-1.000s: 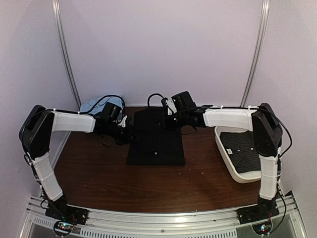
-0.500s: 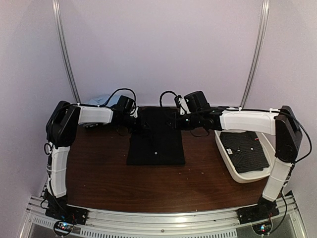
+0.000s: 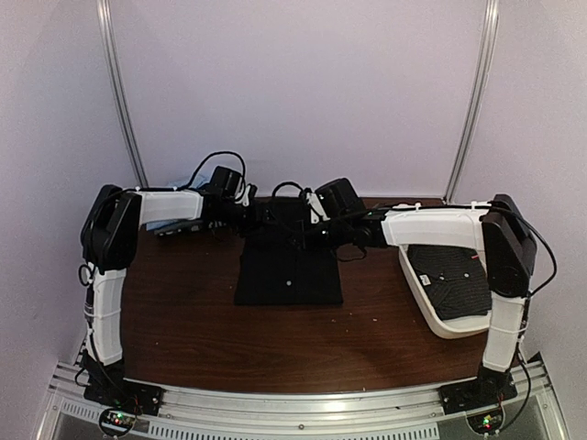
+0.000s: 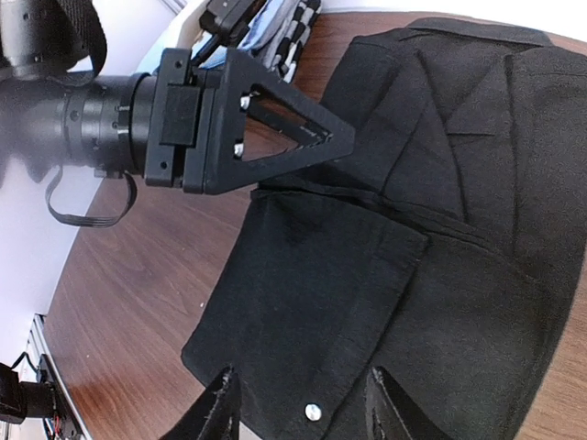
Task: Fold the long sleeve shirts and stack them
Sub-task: Smooth out the 2/3-rectangle-folded shirt at the center of the board.
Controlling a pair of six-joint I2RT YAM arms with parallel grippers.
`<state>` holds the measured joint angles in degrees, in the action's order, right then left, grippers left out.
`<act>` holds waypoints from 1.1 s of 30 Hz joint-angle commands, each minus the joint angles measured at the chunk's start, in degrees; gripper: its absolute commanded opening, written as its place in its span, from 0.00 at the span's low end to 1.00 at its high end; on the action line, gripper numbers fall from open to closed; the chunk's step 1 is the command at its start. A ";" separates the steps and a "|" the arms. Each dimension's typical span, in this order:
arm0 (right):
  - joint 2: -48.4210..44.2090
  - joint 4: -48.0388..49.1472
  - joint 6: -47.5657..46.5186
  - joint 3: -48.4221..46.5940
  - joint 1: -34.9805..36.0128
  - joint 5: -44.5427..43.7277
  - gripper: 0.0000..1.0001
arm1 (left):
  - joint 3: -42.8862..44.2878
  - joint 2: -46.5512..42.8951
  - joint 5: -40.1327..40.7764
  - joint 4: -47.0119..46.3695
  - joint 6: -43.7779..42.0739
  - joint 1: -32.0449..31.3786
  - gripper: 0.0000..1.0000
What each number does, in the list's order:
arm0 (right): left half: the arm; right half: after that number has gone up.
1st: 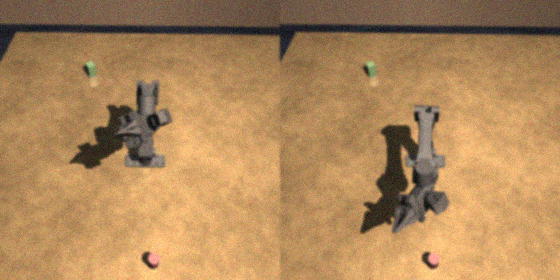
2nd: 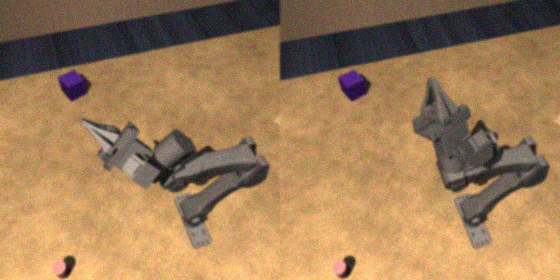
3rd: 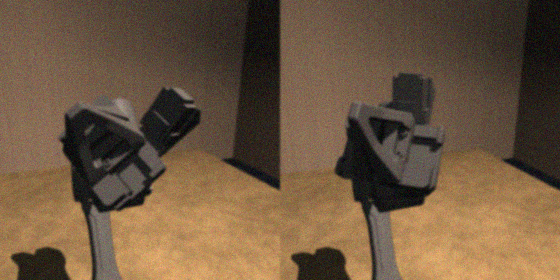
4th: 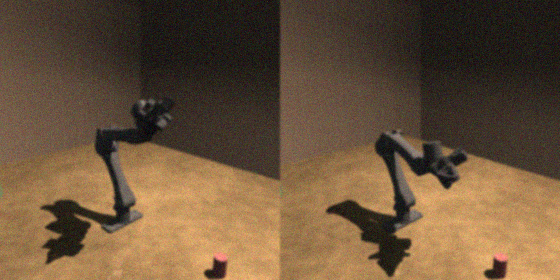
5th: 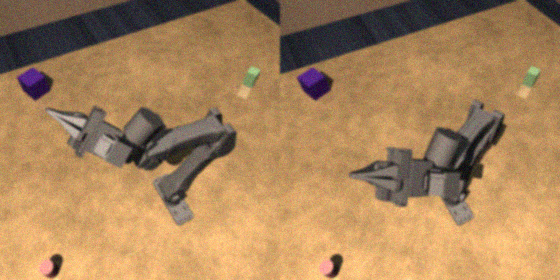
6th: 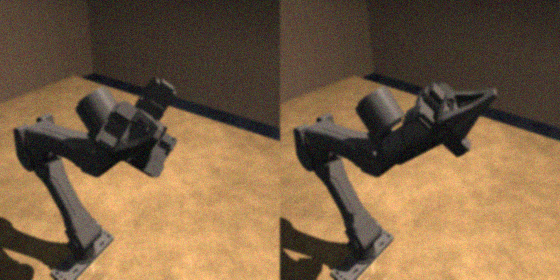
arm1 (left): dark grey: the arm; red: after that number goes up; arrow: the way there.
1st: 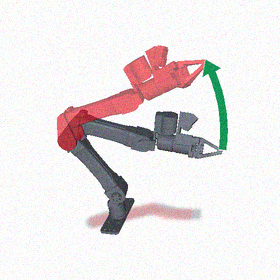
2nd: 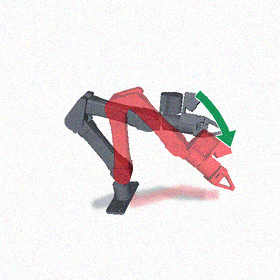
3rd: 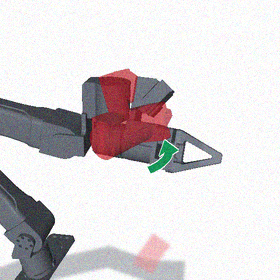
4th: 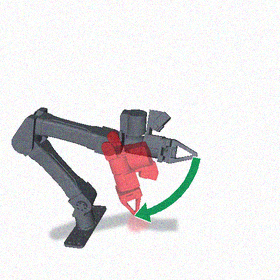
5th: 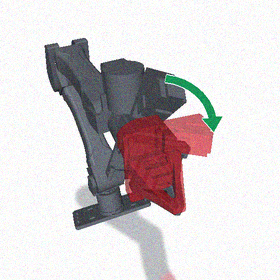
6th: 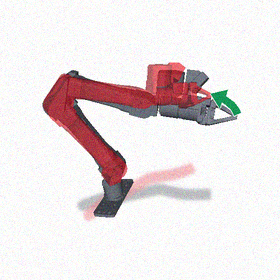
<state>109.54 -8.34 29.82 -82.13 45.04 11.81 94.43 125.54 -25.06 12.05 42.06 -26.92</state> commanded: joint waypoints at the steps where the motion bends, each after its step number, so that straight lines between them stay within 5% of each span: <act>1: 5.00 0.65 -1.16 -4.74 0.86 3.02 0.48 | -1.68 -5.64 1.61 -0.10 -1.48 1.54 0.62; 14: 22.45 2.52 -1.17 -16.88 -3.24 12.14 0.25 | -19.17 -13.54 2.00 -3.65 -1.87 2.22 0.09; 21: 26.91 3.56 2.42 -19.01 -4.96 13.99 0.24 | -16.59 -7.87 2.13 -4.75 -3.80 2.30 0.03; 33: 19.51 4.14 1.03 -11.60 -7.68 12.79 0.27 | -10.04 1.26 3.52 -4.18 -3.24 5.32 0.02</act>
<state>134.47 -4.95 31.57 -97.38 39.57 25.41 82.98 125.62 -22.94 9.54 39.31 -22.76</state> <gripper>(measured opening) 0.268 0.019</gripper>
